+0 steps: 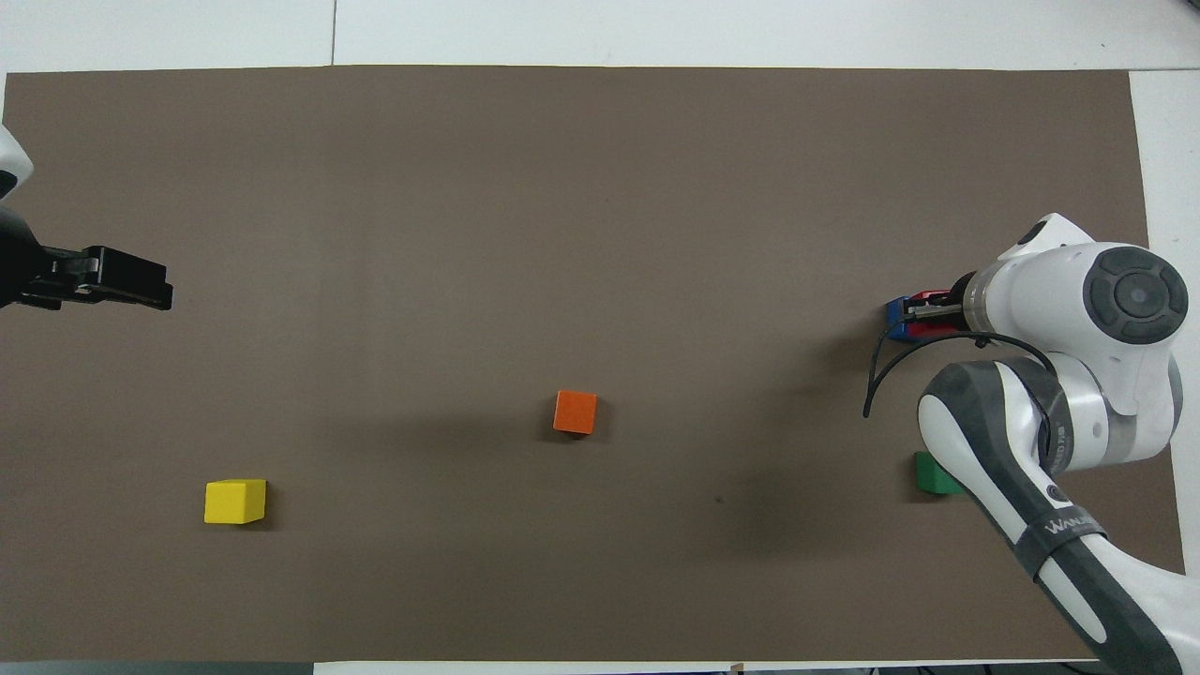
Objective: Transfer red block to right arm and stack on blue block
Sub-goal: 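Open the right gripper and retract it from the stacked cubes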
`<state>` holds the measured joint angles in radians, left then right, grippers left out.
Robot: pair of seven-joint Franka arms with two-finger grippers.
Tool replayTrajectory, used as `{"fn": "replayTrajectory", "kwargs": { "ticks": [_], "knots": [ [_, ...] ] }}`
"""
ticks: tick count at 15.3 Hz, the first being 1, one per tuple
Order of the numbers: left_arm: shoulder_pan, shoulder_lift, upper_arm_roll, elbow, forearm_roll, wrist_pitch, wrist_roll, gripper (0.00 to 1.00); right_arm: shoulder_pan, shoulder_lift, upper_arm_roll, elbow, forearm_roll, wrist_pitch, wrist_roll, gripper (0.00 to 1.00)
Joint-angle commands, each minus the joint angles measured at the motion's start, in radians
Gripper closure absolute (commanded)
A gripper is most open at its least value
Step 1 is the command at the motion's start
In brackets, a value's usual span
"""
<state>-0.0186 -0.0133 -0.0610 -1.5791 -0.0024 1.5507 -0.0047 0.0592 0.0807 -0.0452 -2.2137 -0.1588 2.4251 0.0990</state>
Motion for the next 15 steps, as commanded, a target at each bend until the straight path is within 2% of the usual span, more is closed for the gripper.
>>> {"fn": "replayTrajectory", "kwargs": {
  "ticks": [1,2,7,10,12,13,15],
  "knots": [
    [0.002,-0.023,0.003,-0.024,0.013,0.002,0.005,0.0,-0.019,-0.009,0.016,-0.018,-0.007,0.022,0.036,0.11],
    [0.002,-0.024,0.003,-0.025,0.013,0.003,0.006,0.0,-0.019,-0.009,0.016,-0.017,-0.007,0.02,0.036,0.0],
    [0.002,-0.024,0.004,-0.025,0.013,0.002,0.006,0.0,-0.019,-0.018,0.018,0.006,-0.007,-0.033,0.028,0.0],
    [0.002,-0.024,0.004,-0.025,0.013,0.0,0.006,0.0,-0.009,-0.025,0.021,0.138,0.008,-0.24,-0.045,0.0],
    [0.002,-0.024,0.004,-0.025,0.013,0.002,0.006,0.0,-0.009,-0.033,0.021,0.225,0.107,-0.377,-0.096,0.0],
    [0.002,-0.024,0.004,-0.025,0.013,0.002,0.006,0.0,-0.013,-0.05,0.019,0.247,0.154,-0.412,-0.102,0.0],
    [0.002,-0.024,0.004,-0.025,0.013,0.002,0.008,0.0,-0.016,-0.065,0.019,0.294,0.16,-0.475,-0.119,0.0]
  ]
}}
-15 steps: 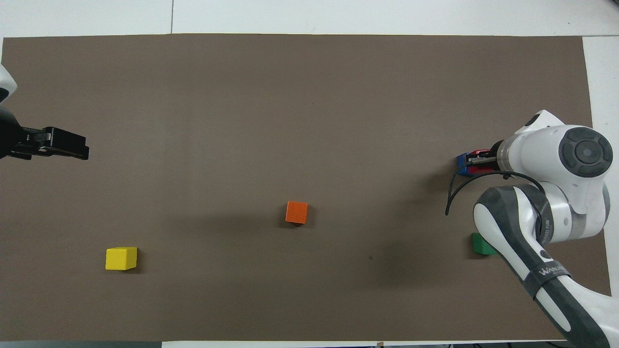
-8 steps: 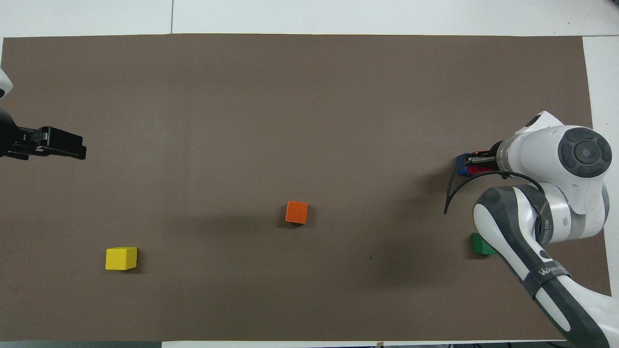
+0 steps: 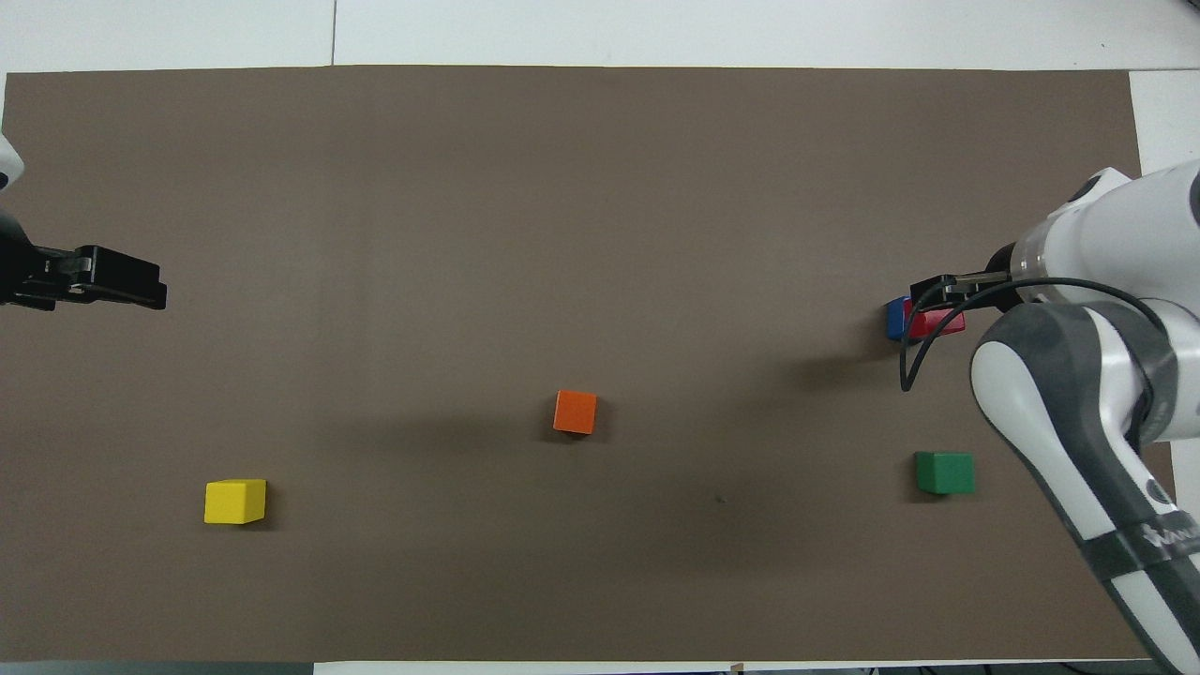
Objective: Transfer red block to right arm and stack on blue block
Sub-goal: 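Open the right gripper and retract it from the stacked cubes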
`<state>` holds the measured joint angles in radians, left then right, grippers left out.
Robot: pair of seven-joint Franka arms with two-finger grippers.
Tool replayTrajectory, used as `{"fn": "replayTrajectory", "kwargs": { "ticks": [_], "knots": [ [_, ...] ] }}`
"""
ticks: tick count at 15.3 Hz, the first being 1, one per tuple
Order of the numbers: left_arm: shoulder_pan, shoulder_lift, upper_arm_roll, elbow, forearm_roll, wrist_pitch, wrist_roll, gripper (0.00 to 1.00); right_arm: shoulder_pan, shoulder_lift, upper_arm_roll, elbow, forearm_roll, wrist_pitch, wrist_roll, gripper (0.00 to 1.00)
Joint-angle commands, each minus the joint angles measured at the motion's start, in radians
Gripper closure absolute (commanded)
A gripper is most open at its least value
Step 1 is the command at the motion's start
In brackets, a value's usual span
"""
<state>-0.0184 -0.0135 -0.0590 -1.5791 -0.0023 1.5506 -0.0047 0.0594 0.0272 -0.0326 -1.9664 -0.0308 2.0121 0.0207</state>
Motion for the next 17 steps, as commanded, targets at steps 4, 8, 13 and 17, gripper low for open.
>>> {"fn": "replayTrajectory", "kwargs": {
  "ticks": [4,8,13,17],
  "knots": [
    [0.002,-0.023,0.002,-0.025,0.013,0.0,0.008,0.0,-0.02,-0.013,0.002,0.206,0.032,-0.26,-0.099,0.0],
    [0.002,-0.023,0.002,-0.025,0.013,0.002,0.008,0.0,-0.044,-0.023,-0.001,0.354,0.034,-0.459,-0.104,0.0],
    [0.002,-0.023,0.002,-0.025,0.013,0.0,0.008,0.0,-0.064,-0.064,-0.003,0.356,0.035,-0.513,-0.103,0.0],
    [0.002,-0.023,0.002,-0.024,0.013,-0.001,0.008,0.0,-0.062,-0.067,-0.003,0.353,0.031,-0.513,-0.104,0.0]
  ]
}}
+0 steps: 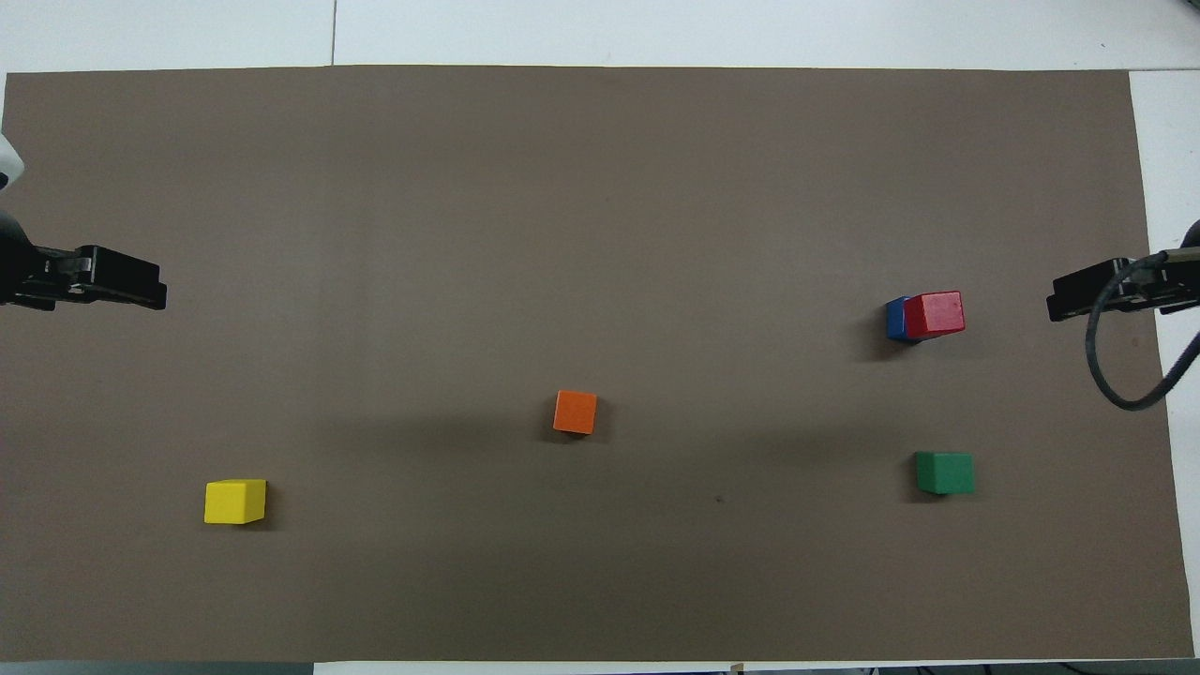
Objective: Transfer red block to right arm and stack on blue block
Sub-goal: 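Open the right gripper and retract it from the stacked cubes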
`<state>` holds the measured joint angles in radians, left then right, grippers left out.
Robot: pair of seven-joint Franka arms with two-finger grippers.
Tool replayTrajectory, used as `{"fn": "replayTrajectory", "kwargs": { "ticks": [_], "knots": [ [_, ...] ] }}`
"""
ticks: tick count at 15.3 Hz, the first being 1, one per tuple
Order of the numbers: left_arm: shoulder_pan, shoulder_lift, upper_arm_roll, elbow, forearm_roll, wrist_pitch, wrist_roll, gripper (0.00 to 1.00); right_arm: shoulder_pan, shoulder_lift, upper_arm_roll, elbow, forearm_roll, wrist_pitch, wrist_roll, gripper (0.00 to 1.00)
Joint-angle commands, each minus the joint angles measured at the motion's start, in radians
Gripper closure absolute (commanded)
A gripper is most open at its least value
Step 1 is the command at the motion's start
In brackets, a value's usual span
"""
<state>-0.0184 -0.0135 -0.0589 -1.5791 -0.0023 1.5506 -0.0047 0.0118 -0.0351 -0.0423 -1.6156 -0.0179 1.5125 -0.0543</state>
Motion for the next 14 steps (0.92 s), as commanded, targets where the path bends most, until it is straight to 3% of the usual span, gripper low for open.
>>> {"fn": "replayTrajectory", "kwargs": {
  "ticks": [1,14],
  "knots": [
    [0.002,-0.023,0.002,-0.022,0.013,-0.001,0.008,0.0,-0.015,-0.008,0.007,0.002,0.018,-0.014,-0.029,0.0],
    [0.002,-0.023,0.004,-0.018,0.013,0.002,0.006,0.0,-0.016,-0.006,0.007,0.013,0.01,0.003,-0.025,0.0]
  ]
}}
